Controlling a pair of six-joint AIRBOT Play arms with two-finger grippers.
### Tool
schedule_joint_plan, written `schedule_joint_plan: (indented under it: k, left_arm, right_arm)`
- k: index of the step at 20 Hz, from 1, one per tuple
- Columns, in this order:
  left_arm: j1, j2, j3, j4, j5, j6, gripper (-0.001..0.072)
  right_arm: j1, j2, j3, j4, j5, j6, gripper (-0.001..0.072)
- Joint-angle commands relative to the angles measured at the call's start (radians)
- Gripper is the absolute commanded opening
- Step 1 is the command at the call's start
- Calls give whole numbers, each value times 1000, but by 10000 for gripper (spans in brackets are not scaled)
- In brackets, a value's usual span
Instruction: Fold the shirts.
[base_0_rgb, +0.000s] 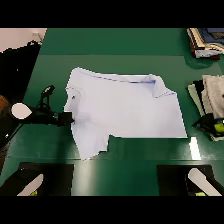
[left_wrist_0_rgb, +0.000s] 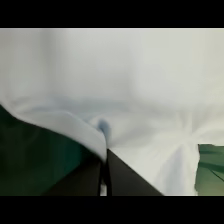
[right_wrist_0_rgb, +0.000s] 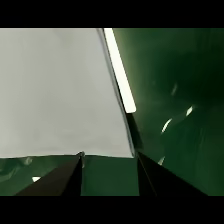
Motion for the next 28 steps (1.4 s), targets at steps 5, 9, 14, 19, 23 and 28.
schedule_joint_plan:
  k: [5, 9, 14, 19, 23, 28]
  left_arm:
    - [-1, 0, 19, 9, 6, 0, 23]
    - [-1, 0, 19, 9, 0, 0, 23]
    - [-1, 0, 19, 8, -2, 0, 23]
    - [-1, 2, 129, 6, -83, 0, 21]
    - [-1, 2, 491, 16, -167, 19, 22]
    - [-1, 2, 1073, 85, -255, 19, 22]
  right_arm:
    - [-1, -116, -149, 13, -95, 0, 384]
    - [96, -168, -92, 14, -138, 16, 361]
    - [147, -167, -71, 13, -139, 9, 15]
    - [248, -83, 0, 15, -112, 1, 17]
    - [322, 67, 283, 92, -133, 2, 17]
    - [351, 155, 783, 87, -199, 6, 17]
